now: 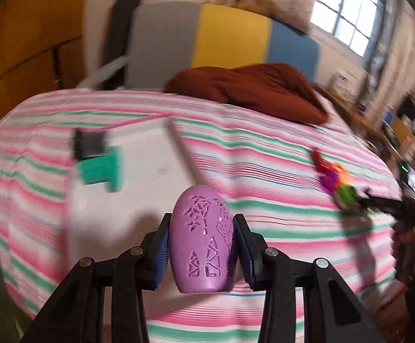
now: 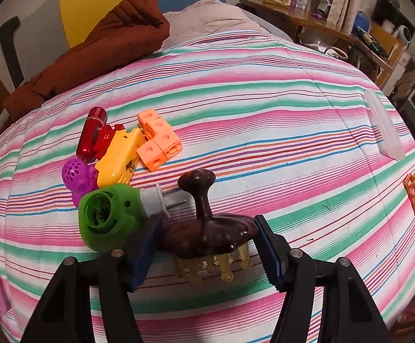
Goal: Organize rigid objects
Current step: 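Carry the purple egg to the tray and release it with the left gripper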
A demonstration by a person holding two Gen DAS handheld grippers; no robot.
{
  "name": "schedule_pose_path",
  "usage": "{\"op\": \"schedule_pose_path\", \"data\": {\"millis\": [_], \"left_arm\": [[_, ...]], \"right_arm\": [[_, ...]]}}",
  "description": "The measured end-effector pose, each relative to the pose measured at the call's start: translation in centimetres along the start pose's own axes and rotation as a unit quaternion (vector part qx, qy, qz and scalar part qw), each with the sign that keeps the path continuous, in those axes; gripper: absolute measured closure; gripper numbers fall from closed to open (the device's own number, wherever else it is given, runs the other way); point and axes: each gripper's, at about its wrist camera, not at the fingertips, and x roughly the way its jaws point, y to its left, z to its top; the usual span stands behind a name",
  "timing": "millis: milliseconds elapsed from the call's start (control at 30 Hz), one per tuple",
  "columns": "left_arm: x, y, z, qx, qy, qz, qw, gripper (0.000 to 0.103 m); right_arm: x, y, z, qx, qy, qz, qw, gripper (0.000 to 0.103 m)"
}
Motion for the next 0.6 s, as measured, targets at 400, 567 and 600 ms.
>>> {"op": "schedule_pose_path", "data": {"millis": [400,567,600], "left_arm": [[5.3,9.9,1.6,-0.114,0.056,0.046,0.9908,0.062],[7.7,10.6,2.4,-0.116,0.074,0.043,0.9896,0.061],[8.2,11.1,2.5,-0.124,0.077,0.052,0.9879,0.061]], "right_arm": [[0.2,0.1,0.1,-0.009,-0.001,-0.003,1.000,0.038],[0.2,0.2,0.1,-0.011,-0.002,-0.004,1.000,0.038],[0.2,0.2,0.1,-0.011,-0.002,-0.004,1.000,0.038]]}}
